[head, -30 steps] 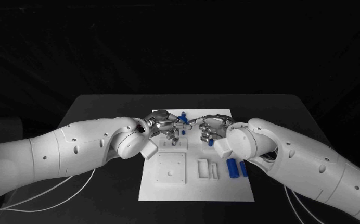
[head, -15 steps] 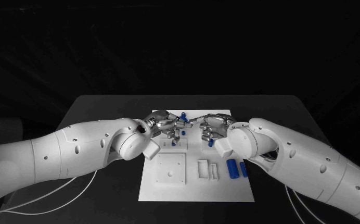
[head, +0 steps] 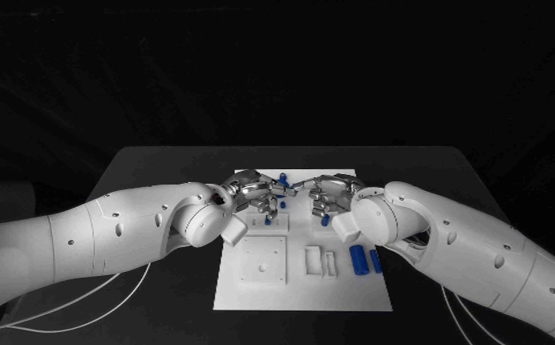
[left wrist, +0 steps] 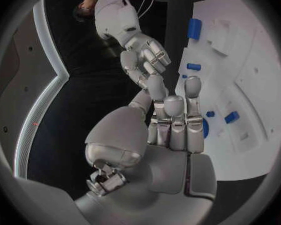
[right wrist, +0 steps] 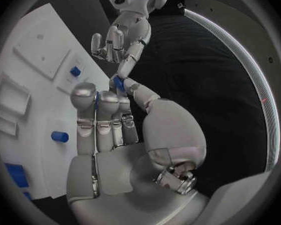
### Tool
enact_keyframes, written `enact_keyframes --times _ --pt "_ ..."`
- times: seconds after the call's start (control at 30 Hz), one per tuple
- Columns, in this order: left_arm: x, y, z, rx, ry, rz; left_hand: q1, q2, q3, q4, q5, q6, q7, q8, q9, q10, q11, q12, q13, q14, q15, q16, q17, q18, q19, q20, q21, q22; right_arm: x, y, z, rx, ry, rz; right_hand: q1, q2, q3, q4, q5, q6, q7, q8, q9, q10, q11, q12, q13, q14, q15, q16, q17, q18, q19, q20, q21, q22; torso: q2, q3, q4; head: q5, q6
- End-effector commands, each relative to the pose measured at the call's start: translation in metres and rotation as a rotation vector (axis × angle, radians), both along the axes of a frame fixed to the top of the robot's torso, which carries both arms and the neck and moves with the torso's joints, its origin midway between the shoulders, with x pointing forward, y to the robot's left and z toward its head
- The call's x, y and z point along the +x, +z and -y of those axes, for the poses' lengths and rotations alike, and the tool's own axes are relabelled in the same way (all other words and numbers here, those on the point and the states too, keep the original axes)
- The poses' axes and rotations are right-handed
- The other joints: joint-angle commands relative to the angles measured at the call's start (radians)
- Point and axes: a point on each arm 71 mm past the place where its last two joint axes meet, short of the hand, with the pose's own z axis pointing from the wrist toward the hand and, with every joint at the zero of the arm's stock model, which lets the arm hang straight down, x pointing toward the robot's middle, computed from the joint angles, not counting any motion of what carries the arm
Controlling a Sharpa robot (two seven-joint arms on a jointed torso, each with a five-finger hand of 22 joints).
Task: Assemble the parts on the task board
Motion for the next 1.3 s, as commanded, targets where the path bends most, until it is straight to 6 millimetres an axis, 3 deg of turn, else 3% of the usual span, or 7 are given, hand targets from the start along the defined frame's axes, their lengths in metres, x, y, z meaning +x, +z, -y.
enact_keyframes --times 0.03,0.33,0.37,0.4,0.47,1.17,1.3 --pt "0.0038 0.0084 -0.0005 -0.053 0.028 0.029 -0.040 0.003 0.021 -0.027 0.044 0.081 -0.080 0.006 0.172 -0.021 -0.006 0.009 0.005 -0.009 -0.011 -0.008 -0.006 0.000 -0.004 -0.010 0.008 0.019 -0.0017 -0.0069 0.0037 -0.036 0.012 -0.009 0.003 0.010 0.006 -0.002 0.003 0.006 -0.001 0.002 0.001 0.005 -0.001 -0.003 -0.001 0.002 -0.004 -0.006 -0.001 -0.004 0.021 -0.007 -0.004 0.086 0.000 0.0003 0.0002 0.000 -0.001" --pt "0.0035 0.0089 0.0004 -0.063 0.028 0.031 -0.128 -0.031 0.121 -0.032 0.154 0.071 -0.093 0.007 0.444 -0.036 -0.014 0.032 0.009 -0.015 -0.017 0.004 0.002 -0.008 -0.016 -0.018 0.028 0.019 -0.0017 -0.0074 0.0047 -0.050 0.021 -0.009 -0.002 0.006 0.008 -0.001 0.021 0.007 -0.001 0.002 0.001 0.004 -0.001 -0.005 -0.002 0.002 -0.004 -0.006 -0.001 -0.005 0.021 -0.007 -0.004 0.086 0.000 0.0000 -0.0003 0.002 -0.001" --pt "0.0035 0.0090 0.0004 -0.063 0.029 0.032 -0.125 -0.043 0.154 -0.035 0.122 0.069 -0.094 0.003 0.475 -0.035 -0.015 0.031 0.006 -0.015 -0.017 0.005 0.002 -0.005 -0.017 -0.017 0.031 0.019 -0.0017 -0.0074 0.0048 -0.051 0.021 -0.009 -0.003 0.005 0.007 -0.001 0.021 0.007 -0.001 0.002 0.001 0.003 -0.001 -0.006 -0.004 0.002 -0.004 -0.007 -0.002 -0.005 0.021 -0.007 -0.005 0.086 0.000 0.0000 -0.0003 0.002 -0.001" --pt "0.0035 0.0091 0.0005 -0.064 0.029 0.033 -0.104 -0.059 0.200 -0.026 0.024 0.066 -0.093 0.003 0.477 -0.036 -0.018 0.030 0.006 -0.015 -0.020 0.005 0.003 -0.004 -0.019 -0.019 0.032 0.020 -0.0016 -0.0075 0.0049 -0.052 0.021 -0.009 -0.003 0.004 0.006 0.000 0.021 0.007 -0.001 0.002 0.001 0.002 -0.001 -0.007 -0.005 0.001 -0.004 -0.007 -0.002 -0.005 0.021 -0.007 -0.005 0.086 0.000 0.0000 -0.0002 0.002 -0.002" --pt "0.0035 0.0092 0.0007 -0.065 0.029 0.034 -0.174 -0.104 0.349 -0.033 0.003 0.076 -0.096 0.005 0.507 -0.032 -0.016 0.031 0.005 -0.014 -0.017 0.004 0.001 0.000 -0.019 -0.018 0.040 0.020 -0.0016 -0.0075 0.0049 -0.054 0.021 -0.009 -0.003 0.004 0.003 0.001 0.024 0.006 -0.001 0.002 0.001 0.001 -0.001 -0.009 -0.006 0.002 -0.004 -0.008 -0.002 -0.005 0.020 -0.007 -0.007 0.085 0.000 0.0001 0.0002 0.002 -0.002" --pt "0.0036 0.0077 0.0015 -0.019 0.030 0.039 -0.176 -0.141 0.378 -0.035 0.035 0.107 -0.102 0.003 0.523 -0.024 -0.018 0.028 -0.001 -0.008 -0.019 0.006 0.002 0.001 -0.022 -0.017 0.050 0.018 0.0001 -0.0071 0.0063 -0.082 0.033 0.025 -0.008 0.004 -0.005 0.009 0.020 -0.003 0.000 0.002 0.000 -0.012 0.001 -0.021 -0.017 -0.001 -0.002 -0.013 -0.005 -0.003 0.016 -0.006 -0.020 0.082 0.000 0.0001 0.0002 0.005 -0.002" --pt "0.0041 0.0075 0.0005 0.000 0.034 0.046 -0.177 -0.149 0.374 -0.034 0.042 0.115 -0.105 0.004 0.524 -0.019 -0.020 0.026 -0.002 -0.003 -0.020 0.009 0.010 0.002 -0.020 -0.017 0.050 0.017 0.0016 -0.0068 0.0083 -0.093 0.029 0.045 -0.017 -0.002 -0.150 0.049 0.079 -0.022 -0.006 0.002 -0.001 -0.040 0.002 -0.059 -0.056 -0.006 0.001 -0.029 -0.016 0.000 0.012 -0.002 -0.054 0.074 0.000 0.0002 -0.0013 0.006 -0.003"
